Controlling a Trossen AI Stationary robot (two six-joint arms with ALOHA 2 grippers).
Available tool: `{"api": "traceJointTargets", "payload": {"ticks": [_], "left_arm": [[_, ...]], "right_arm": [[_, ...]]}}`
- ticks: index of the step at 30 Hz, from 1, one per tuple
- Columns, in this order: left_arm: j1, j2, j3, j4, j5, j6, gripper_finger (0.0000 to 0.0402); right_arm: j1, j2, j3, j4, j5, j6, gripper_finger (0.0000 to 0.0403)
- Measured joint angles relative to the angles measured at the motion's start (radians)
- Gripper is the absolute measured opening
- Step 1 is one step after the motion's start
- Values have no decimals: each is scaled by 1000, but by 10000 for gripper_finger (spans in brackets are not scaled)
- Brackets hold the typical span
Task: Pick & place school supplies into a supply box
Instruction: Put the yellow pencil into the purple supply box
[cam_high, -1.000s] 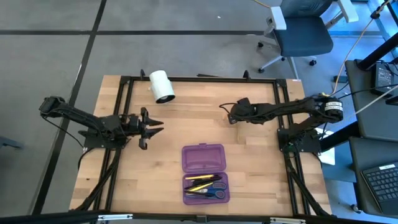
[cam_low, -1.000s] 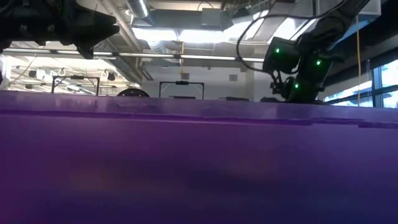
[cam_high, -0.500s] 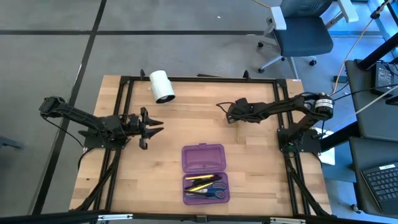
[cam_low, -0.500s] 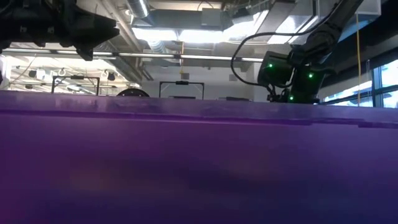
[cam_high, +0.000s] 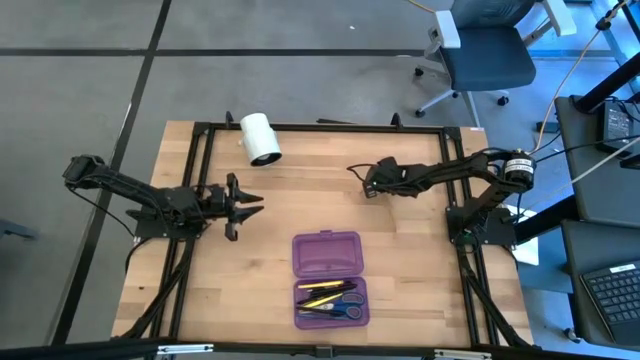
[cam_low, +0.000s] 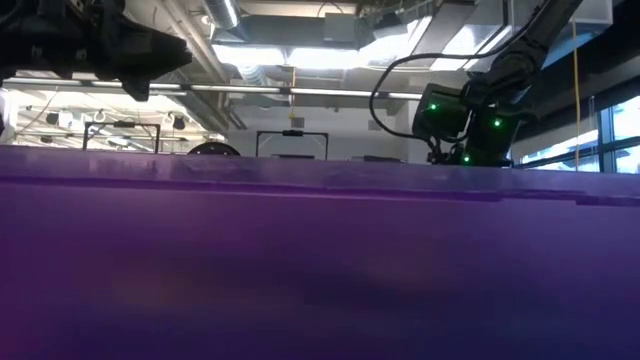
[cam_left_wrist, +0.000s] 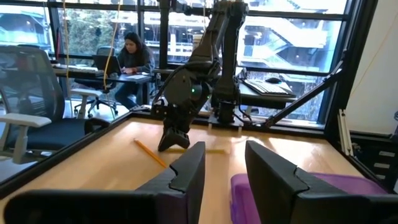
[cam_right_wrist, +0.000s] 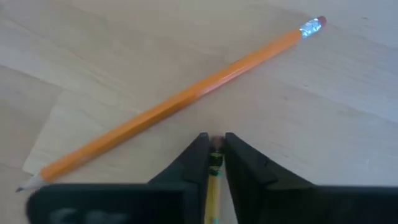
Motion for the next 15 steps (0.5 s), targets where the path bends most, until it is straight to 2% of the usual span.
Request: {"api": "traceJointTargets", "payload": {"ticks": [6, 15], "left_arm": [[0, 0, 0, -18, 0, -2, 111], [0, 0, 0, -18, -1, 1, 108]], "right_arm": [[0, 1, -1, -3, -9, -59, 28], [44, -18, -4, -19, -15, -67, 29]]}}
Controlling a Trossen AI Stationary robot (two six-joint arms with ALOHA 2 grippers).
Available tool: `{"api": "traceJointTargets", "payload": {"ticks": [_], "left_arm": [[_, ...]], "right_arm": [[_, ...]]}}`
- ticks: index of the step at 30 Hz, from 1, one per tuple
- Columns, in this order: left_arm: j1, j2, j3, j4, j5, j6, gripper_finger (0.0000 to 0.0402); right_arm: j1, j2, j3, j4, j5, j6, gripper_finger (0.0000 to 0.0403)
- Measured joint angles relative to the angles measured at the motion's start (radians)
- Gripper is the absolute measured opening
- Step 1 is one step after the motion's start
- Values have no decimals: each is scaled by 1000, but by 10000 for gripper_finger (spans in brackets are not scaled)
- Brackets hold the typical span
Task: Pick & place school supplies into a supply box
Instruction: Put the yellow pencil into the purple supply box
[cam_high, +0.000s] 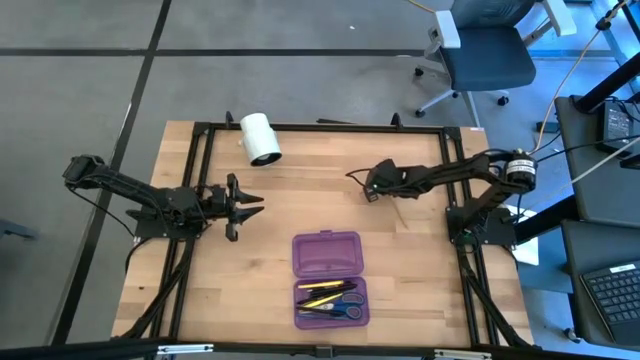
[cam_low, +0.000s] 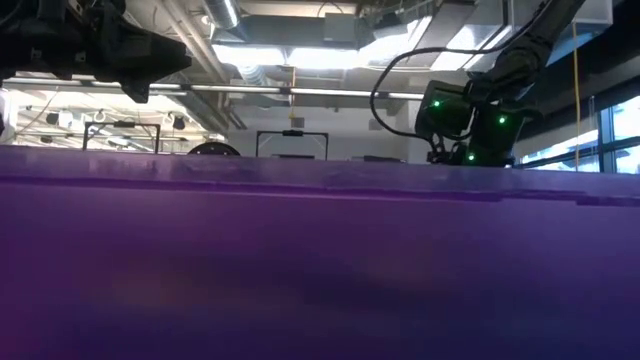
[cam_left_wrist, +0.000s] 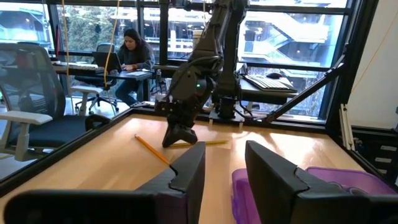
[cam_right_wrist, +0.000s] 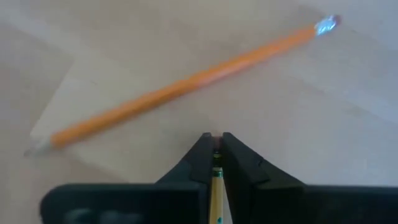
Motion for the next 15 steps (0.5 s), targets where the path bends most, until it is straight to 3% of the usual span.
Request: {"api": "traceJointTargets", "payload": {"ticks": [7, 15], "left_arm": [[0, 0, 0, 0, 0, 0, 110], [0, 0, 0, 0, -1, 0, 109]], "right_arm": [[56, -71, -4, -37, -73, 0, 21], [124, -122, -2, -71, -81, -9, 4]]}}
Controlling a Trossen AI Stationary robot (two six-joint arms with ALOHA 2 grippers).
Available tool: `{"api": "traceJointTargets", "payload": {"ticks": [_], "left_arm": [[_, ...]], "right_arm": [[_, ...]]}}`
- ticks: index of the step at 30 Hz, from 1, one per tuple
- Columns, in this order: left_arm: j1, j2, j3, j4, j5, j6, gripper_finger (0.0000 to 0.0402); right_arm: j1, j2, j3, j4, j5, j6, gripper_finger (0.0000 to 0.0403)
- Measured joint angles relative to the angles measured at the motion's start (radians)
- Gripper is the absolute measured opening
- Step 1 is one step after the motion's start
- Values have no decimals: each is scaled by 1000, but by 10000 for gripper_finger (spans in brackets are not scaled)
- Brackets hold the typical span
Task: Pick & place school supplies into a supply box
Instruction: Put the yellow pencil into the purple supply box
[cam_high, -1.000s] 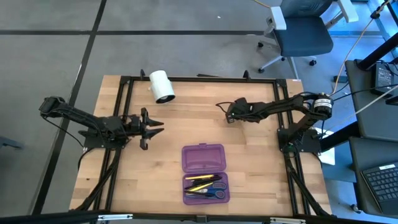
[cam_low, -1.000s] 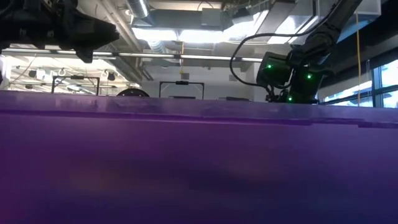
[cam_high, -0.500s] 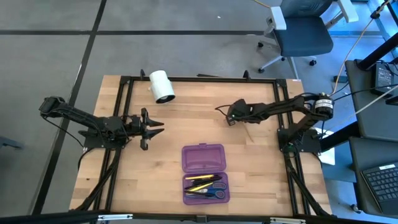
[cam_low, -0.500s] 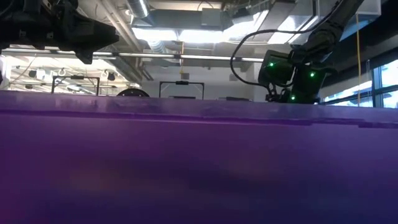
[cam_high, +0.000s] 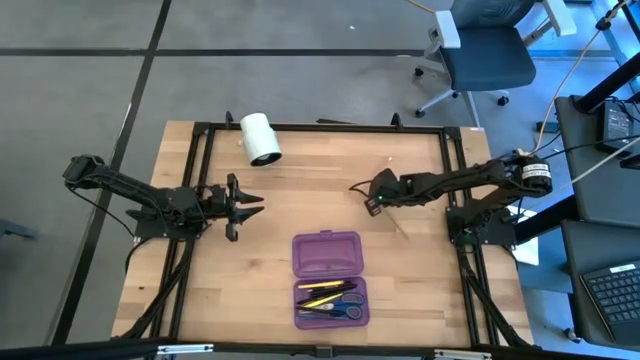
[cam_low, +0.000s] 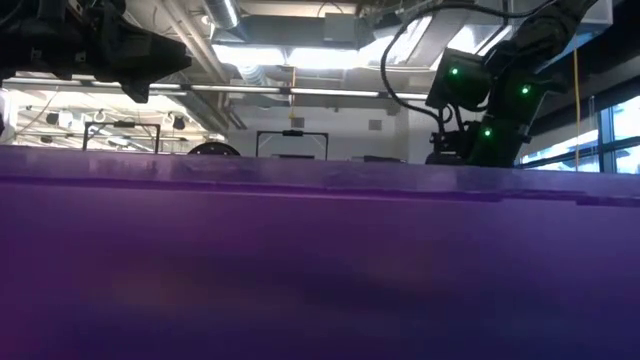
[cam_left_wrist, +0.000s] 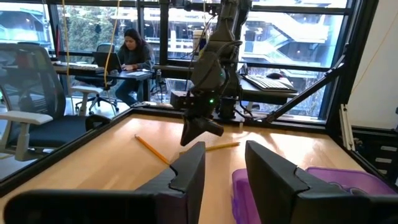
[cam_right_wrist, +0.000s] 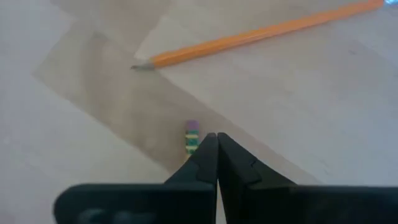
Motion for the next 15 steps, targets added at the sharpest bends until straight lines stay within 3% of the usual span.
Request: {"api": "traceJointTargets", "payload": {"ticks": [7, 15], "left_arm": [[0, 0, 0, 0, 1, 0, 109], [0, 0, 0, -3, 2, 0, 110]], "right_arm": [[35, -1, 1, 22, -54, -17, 37], [42, -1, 2, 42, -317, -18, 69]]}}
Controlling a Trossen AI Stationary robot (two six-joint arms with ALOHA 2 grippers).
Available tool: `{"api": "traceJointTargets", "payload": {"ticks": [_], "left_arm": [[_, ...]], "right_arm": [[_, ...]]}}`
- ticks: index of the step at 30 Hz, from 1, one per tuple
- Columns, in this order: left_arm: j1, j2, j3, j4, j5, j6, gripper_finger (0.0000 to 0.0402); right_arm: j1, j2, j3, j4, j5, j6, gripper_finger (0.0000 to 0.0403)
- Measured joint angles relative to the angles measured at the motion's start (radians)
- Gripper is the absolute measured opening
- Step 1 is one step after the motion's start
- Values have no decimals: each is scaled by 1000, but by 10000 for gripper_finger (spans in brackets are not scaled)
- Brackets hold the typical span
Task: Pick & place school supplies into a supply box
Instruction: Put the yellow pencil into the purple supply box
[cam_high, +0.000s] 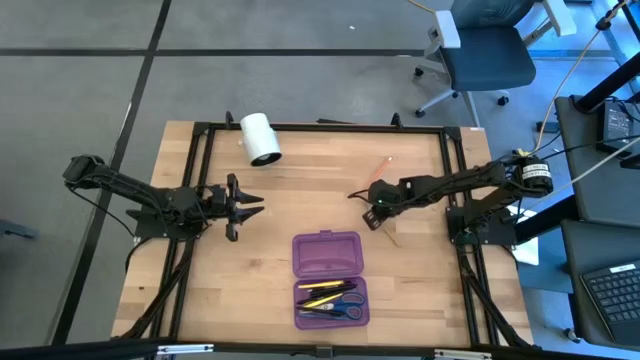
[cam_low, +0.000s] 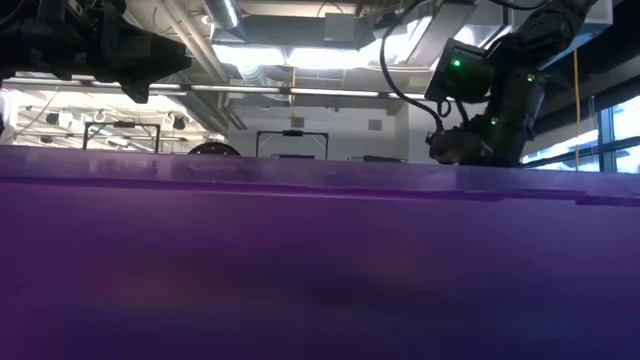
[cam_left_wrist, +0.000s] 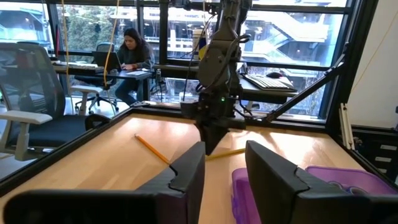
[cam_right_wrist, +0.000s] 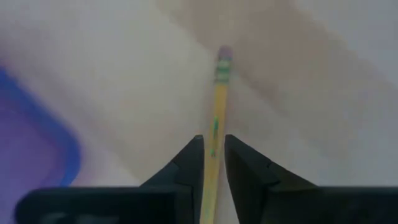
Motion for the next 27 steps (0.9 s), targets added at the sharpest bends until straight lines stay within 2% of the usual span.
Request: {"api": "traceJointTargets", "payload": {"ticks": [9, 15, 19, 24, 27], "left_arm": [[0, 0, 0, -1, 1, 0, 107], [0, 0, 0, -8, 1, 0, 111], [0, 0, 0, -8, 1, 0, 110], [0, 0, 0, -8, 0, 0, 107], [0, 0, 0, -8, 0, 0, 109]], "right_arm": [[60, 13, 1, 17, 1, -2, 93], [94, 31, 1, 36, 76, -18, 94], [94, 31, 2, 65, 81, -75, 94], [96, 31, 2, 87, -44, -127, 99], [109, 31, 2, 85, -52, -130, 120]]}}
